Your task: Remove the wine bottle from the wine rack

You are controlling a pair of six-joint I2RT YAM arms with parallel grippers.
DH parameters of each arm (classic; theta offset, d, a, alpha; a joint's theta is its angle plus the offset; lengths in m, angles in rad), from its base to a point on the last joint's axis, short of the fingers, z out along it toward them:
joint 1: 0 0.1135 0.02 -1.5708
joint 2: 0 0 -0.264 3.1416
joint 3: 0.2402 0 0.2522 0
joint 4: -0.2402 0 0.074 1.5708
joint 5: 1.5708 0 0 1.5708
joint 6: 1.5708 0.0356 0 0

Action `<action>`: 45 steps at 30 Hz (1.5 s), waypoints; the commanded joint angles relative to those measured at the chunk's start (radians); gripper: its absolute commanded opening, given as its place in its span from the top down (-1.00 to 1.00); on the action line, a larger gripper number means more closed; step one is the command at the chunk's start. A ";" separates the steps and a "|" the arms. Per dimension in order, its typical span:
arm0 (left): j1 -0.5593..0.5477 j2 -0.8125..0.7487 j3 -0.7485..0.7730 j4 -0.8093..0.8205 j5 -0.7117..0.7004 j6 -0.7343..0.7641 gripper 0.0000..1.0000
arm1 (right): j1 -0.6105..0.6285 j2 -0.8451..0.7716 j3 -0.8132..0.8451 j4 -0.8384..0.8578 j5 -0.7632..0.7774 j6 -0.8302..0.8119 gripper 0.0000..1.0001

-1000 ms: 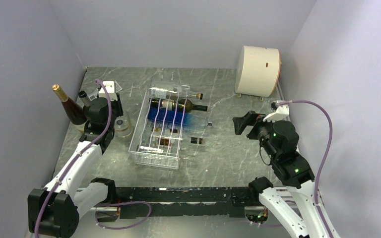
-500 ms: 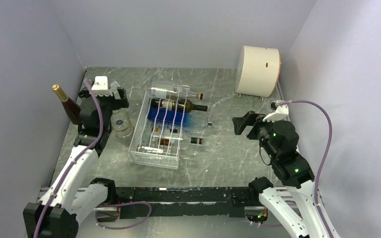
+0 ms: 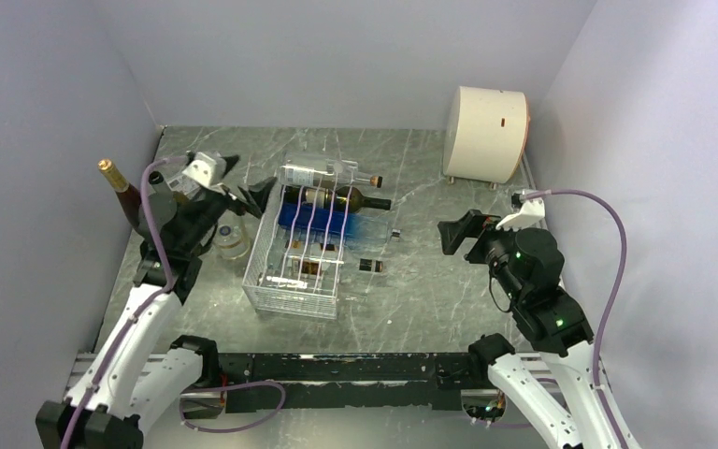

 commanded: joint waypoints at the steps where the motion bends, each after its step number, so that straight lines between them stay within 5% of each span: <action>1: -0.076 0.105 0.050 0.039 0.292 -0.028 -0.99 | 0.008 -0.020 -0.003 0.014 -0.001 0.007 -1.00; 9: -0.290 0.280 0.224 -0.186 0.266 0.131 -0.99 | 0.007 -0.022 -0.006 0.022 -0.026 0.002 -1.00; 16: -0.448 0.413 0.433 -0.378 -0.080 0.349 -0.98 | 0.007 -0.044 -0.011 0.033 -0.026 0.002 -1.00; 26: -0.671 0.655 0.518 -0.336 -0.360 0.780 -0.99 | 0.007 -0.072 0.000 0.020 -0.011 -0.003 -1.00; 37: -0.686 1.027 0.722 -0.293 -0.511 0.918 -0.99 | 0.007 -0.090 0.013 0.000 0.028 -0.007 -1.00; 45: -0.659 1.143 0.749 -0.189 -0.590 1.032 -0.80 | 0.007 -0.104 0.013 -0.003 0.035 -0.003 -1.00</action>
